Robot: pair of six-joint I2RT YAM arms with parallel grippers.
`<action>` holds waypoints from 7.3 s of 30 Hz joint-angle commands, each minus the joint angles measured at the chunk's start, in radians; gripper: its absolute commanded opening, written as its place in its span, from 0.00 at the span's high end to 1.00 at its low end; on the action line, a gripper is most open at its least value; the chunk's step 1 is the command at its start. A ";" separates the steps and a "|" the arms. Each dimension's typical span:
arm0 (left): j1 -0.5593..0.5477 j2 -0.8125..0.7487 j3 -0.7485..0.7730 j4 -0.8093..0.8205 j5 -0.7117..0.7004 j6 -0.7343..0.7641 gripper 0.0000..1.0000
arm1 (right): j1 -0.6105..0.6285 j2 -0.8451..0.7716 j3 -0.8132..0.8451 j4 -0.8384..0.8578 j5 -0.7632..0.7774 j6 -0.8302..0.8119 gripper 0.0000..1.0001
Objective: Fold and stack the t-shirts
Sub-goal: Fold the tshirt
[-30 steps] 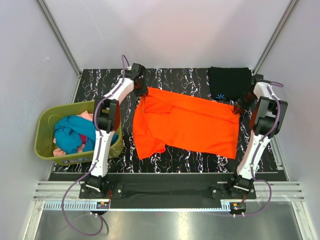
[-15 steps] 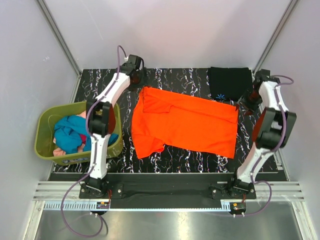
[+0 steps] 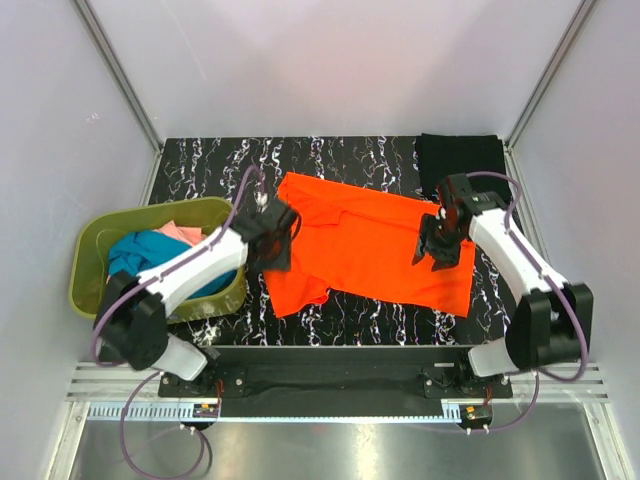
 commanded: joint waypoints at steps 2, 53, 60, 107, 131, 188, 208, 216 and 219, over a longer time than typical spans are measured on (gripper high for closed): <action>-0.066 -0.126 -0.231 0.004 -0.075 -0.180 0.53 | 0.009 -0.155 -0.071 0.013 -0.032 0.020 0.42; -0.156 -0.019 0.009 -0.046 -0.193 -0.155 1.00 | -0.251 -0.254 -0.380 0.091 -0.021 0.452 0.42; -0.156 -0.025 -0.032 0.101 -0.144 -0.116 1.00 | -0.537 -0.169 -0.444 0.111 0.097 0.461 0.53; -0.044 -0.100 0.038 0.081 -0.104 0.032 1.00 | -0.481 0.088 -0.309 -0.078 0.246 0.481 1.00; 0.020 0.251 0.506 0.013 -0.132 0.121 1.00 | -0.447 0.332 0.183 -0.231 0.166 0.234 1.00; 0.143 0.486 0.822 -0.049 -0.154 0.135 0.20 | -0.494 0.606 0.731 -0.266 0.208 0.032 0.52; 0.183 0.481 0.551 -0.014 0.038 0.150 0.81 | -0.306 0.477 0.254 0.016 0.048 0.004 0.77; 0.204 0.545 0.537 0.033 -0.002 0.141 0.92 | -0.307 0.520 0.289 0.010 0.065 -0.002 0.88; 0.212 0.582 0.560 0.035 0.004 0.147 0.92 | -0.307 0.535 0.307 -0.001 0.067 -0.004 0.88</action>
